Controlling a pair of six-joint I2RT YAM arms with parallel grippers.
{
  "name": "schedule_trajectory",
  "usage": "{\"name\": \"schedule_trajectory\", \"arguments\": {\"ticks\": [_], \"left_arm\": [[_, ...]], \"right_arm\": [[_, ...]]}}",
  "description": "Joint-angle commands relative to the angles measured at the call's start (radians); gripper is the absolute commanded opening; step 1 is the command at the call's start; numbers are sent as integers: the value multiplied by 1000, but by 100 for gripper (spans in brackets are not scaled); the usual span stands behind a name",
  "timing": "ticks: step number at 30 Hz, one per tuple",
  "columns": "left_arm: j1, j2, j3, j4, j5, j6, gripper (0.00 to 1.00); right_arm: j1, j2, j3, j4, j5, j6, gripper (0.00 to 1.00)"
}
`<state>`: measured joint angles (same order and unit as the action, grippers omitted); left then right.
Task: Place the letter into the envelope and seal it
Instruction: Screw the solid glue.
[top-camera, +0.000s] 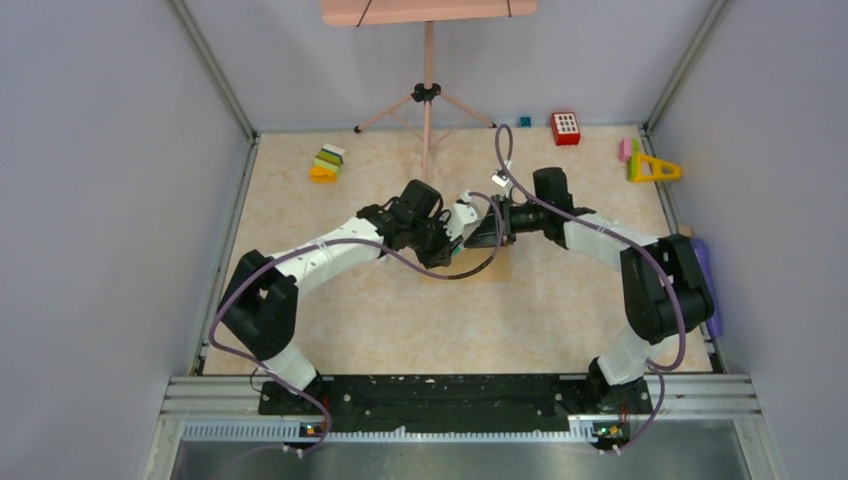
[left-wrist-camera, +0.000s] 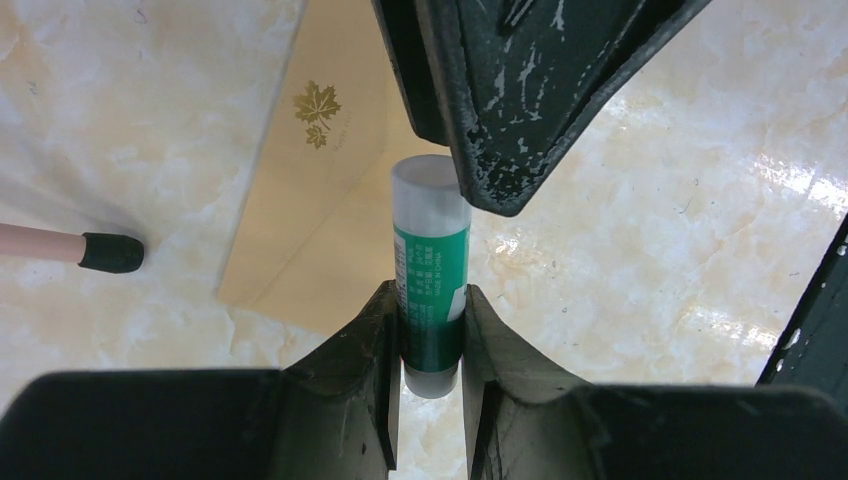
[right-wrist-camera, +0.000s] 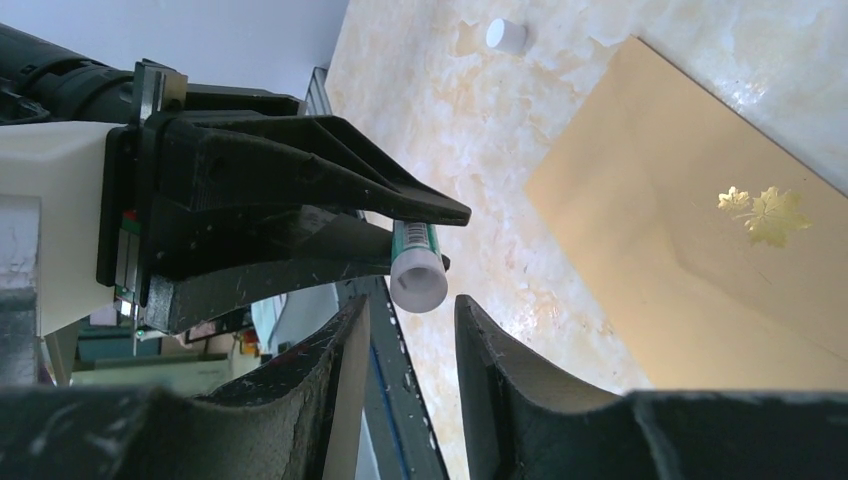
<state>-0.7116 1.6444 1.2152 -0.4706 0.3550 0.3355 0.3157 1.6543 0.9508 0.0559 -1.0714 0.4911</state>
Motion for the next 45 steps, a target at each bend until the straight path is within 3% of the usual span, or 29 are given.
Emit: {"name": "schedule_trajectory", "arguments": {"ticks": [1,17,25,35,45], "left_arm": [[-5,-18,-9,35,-8,11,0],[-28,-2,0,24,-26,25,0],[-31,-4,0,21,-34,26,0],[-32,-5,2,20,-33,27,0],[-32,1,15,-2,23,30,0]], "right_arm": [[-5,3,47,-18,-6,-26,36],[-2,23,49,36,-22,25,36],[5,24,51,25,-28,17,29],[22,23,54,16,-31,8,31],[23,13,74,-39,-45,-85,18]]}}
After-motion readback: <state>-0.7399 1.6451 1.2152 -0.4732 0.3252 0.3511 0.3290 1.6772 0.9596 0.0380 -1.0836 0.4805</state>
